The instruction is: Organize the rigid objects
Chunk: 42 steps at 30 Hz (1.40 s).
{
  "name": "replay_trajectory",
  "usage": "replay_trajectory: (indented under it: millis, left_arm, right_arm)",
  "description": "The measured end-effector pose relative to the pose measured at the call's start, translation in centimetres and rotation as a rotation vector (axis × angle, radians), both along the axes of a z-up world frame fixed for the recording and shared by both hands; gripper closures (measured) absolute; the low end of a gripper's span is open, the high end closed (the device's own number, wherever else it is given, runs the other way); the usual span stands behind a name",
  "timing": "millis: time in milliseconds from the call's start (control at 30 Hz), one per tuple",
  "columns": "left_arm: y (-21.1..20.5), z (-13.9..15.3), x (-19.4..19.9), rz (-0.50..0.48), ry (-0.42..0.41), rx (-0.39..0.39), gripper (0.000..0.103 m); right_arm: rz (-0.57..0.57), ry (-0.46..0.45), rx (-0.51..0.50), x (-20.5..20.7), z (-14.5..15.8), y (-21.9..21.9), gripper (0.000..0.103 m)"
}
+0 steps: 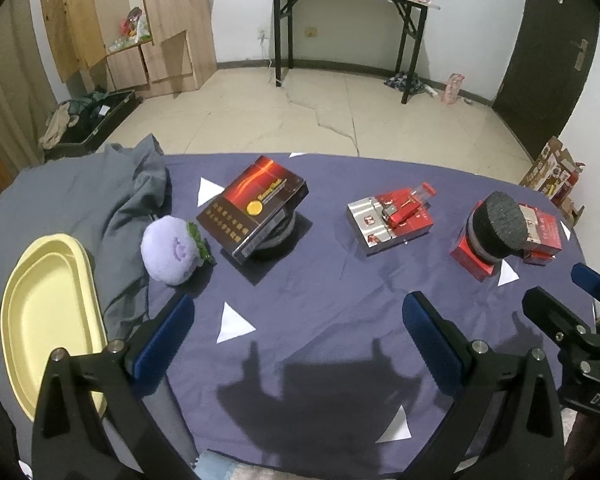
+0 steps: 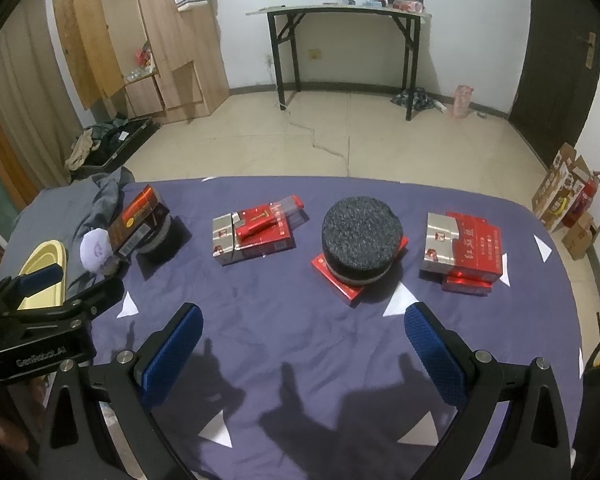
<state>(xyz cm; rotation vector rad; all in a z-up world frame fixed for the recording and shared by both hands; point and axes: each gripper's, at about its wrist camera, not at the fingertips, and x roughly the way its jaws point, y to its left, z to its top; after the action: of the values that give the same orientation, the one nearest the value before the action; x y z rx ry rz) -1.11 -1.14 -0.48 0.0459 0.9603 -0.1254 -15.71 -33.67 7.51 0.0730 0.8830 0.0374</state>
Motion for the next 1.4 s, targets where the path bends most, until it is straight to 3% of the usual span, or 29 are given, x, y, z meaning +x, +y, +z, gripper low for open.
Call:
replay_trajectory:
  millis: [1400]
  left_arm:
    - [1.1,0.1,0.6,0.028,0.046,-0.015,0.000]
  right_arm:
    - [0.005,0.049,-0.004,0.5,-1.1,0.3,0.000]
